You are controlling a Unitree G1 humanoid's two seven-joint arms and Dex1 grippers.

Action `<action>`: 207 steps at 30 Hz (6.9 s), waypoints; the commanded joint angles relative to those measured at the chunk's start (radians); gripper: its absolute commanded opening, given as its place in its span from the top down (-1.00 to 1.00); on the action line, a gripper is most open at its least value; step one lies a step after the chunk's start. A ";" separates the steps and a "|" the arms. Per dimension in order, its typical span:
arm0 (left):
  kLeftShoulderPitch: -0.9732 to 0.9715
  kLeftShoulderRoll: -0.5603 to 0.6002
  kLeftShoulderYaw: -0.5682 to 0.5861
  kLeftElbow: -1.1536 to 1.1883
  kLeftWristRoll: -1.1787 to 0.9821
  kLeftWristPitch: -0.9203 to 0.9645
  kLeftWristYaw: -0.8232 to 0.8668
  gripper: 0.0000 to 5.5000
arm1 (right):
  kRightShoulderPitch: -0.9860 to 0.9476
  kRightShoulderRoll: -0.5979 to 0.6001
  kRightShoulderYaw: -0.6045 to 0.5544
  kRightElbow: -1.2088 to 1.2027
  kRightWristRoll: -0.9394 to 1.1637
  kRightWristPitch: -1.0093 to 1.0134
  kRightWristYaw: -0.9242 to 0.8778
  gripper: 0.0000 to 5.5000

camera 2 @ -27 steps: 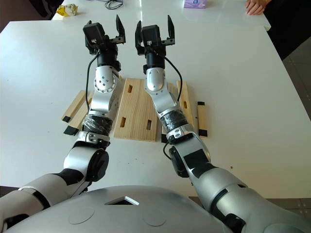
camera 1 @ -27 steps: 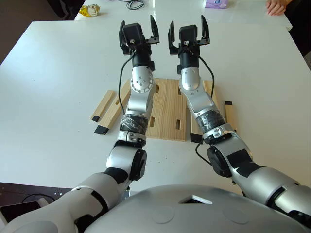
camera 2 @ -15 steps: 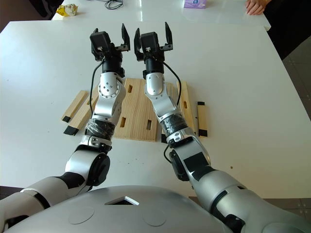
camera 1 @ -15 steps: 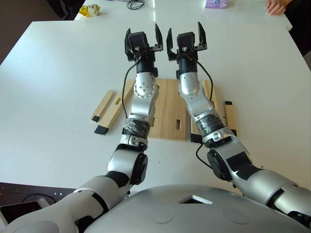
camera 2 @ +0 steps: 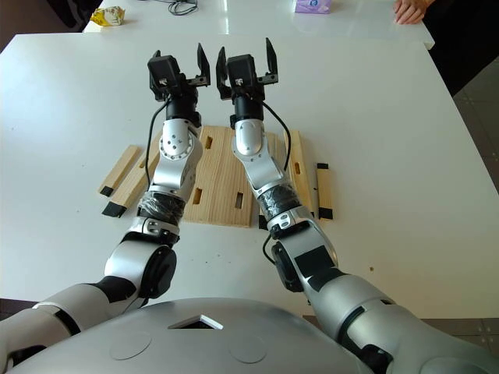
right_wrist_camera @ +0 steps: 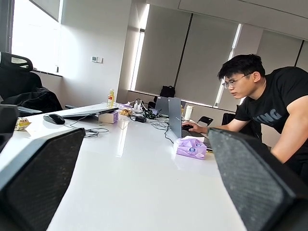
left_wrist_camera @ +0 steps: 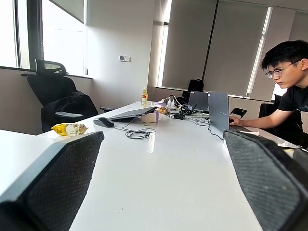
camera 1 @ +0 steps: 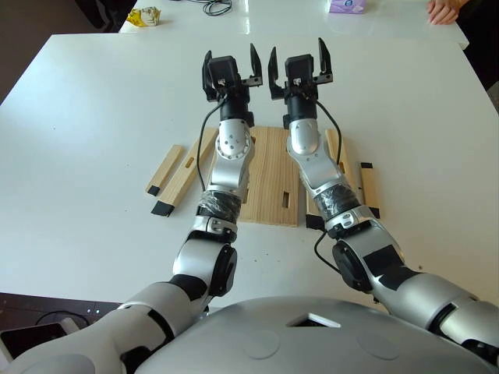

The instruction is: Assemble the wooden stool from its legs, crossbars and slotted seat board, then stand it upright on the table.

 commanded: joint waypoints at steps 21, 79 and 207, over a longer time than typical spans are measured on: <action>-0.085 0.023 0.030 -0.045 -0.031 0.067 0.000 -0.67 | -0.129 0.016 -0.095 0.008 0.063 -0.008 0.038 -0.70; 0.497 0.763 0.380 -0.510 -0.385 0.631 -0.910 -0.67 | 0.093 -0.134 -0.194 -0.513 0.101 0.371 0.272 -0.70; 0.241 0.671 0.090 -0.849 -0.940 0.873 -1.298 0.52 | -0.110 -0.537 -0.256 -0.665 1.206 1.221 1.507 -0.18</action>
